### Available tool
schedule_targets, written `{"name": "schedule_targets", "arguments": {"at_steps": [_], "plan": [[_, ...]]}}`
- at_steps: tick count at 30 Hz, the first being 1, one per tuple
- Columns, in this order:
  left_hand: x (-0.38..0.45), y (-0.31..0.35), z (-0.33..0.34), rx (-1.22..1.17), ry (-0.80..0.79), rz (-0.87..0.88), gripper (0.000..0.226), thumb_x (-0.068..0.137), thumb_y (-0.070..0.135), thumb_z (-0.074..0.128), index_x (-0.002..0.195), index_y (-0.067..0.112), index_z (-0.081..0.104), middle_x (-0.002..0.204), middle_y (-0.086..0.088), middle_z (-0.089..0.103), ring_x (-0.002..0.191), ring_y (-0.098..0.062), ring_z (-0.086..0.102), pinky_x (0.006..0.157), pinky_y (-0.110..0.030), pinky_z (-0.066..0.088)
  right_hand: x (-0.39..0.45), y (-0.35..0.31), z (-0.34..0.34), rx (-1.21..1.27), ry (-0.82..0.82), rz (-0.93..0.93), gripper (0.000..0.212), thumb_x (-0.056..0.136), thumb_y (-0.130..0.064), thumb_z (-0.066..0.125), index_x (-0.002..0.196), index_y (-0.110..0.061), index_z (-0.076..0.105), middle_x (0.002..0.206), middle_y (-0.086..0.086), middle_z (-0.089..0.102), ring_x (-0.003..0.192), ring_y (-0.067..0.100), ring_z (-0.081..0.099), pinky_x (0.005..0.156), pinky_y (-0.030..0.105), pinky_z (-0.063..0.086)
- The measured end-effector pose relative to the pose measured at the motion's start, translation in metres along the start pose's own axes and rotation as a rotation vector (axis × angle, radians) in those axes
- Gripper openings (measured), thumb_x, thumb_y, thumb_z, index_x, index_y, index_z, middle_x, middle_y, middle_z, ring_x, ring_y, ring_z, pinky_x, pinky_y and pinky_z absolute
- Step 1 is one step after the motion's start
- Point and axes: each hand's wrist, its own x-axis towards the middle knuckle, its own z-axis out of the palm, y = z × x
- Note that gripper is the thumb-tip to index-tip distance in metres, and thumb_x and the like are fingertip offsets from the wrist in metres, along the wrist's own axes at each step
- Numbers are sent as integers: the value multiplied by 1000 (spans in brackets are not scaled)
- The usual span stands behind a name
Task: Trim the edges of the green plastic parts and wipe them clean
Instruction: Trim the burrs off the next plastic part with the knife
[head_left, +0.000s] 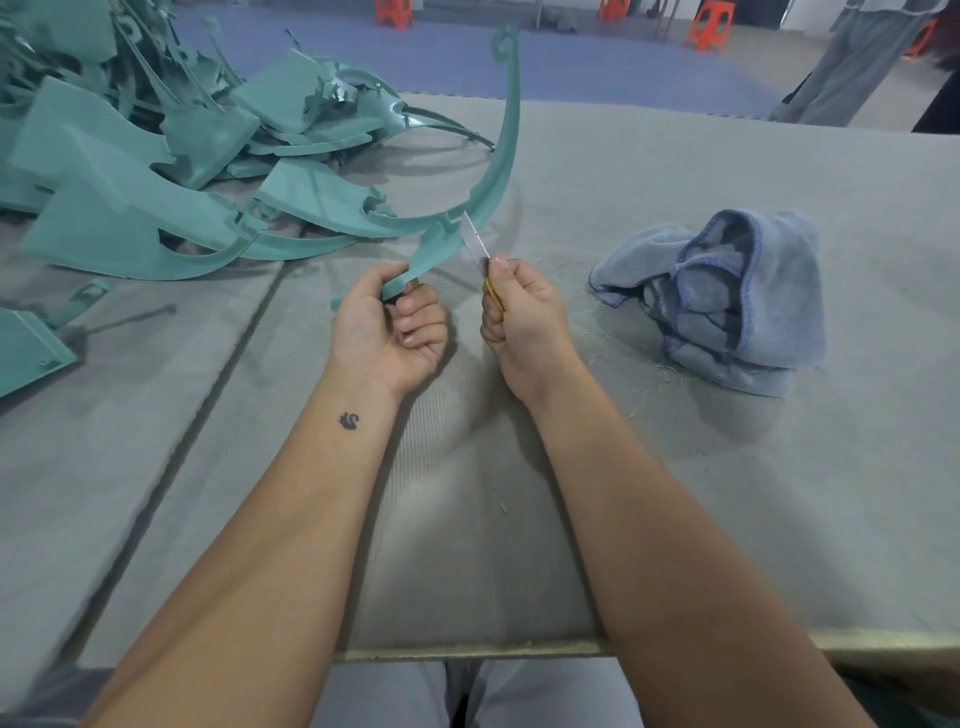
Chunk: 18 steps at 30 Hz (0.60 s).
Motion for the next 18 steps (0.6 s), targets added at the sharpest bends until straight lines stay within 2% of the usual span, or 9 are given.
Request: {"name": "schedule_targets", "arguments": {"at_steps": [3,8,11,14,18], "plan": [[-4,7,-5,36,-12,-58,30,76,22,47,47,16,40,39,8,32,27,-4,27,32,-13,14,3,-2,-3,74,58,21,32,102,-15,43,71,-16,47,55,-5,33,45,5,25,40,17,19],[-5,19,-12,113,-13,-133,33,76,22,48,44,17,40,37,7,31,26,-5,27,30,-16,15,4,2,-4,14,74,-18,29,101,-18,46,72,-17,50,53,-9,37,47,5,29,41,17,23],[-9,31,-17,174,-16,-191,33,75,23,48,43,19,39,35,7,27,30,-5,16,29,-19,19,9,-3,-16,-73,168,-78,28,100,-23,48,73,-19,55,52,-11,42,46,3,32,41,17,27],[-13,36,-20,243,-32,-224,34,75,25,45,42,19,39,40,7,17,34,-6,12,31,-23,27,16,-16,-36,-2,278,-118,27,101,-23,47,74,-18,51,51,-12,40,44,2,31,39,16,25],[-10,33,-16,279,14,-187,28,75,23,47,48,19,39,35,6,28,30,-4,14,27,-18,18,20,-24,-43,93,345,-99,28,101,-26,46,75,-18,49,51,-9,39,42,4,31,38,18,24]]}}
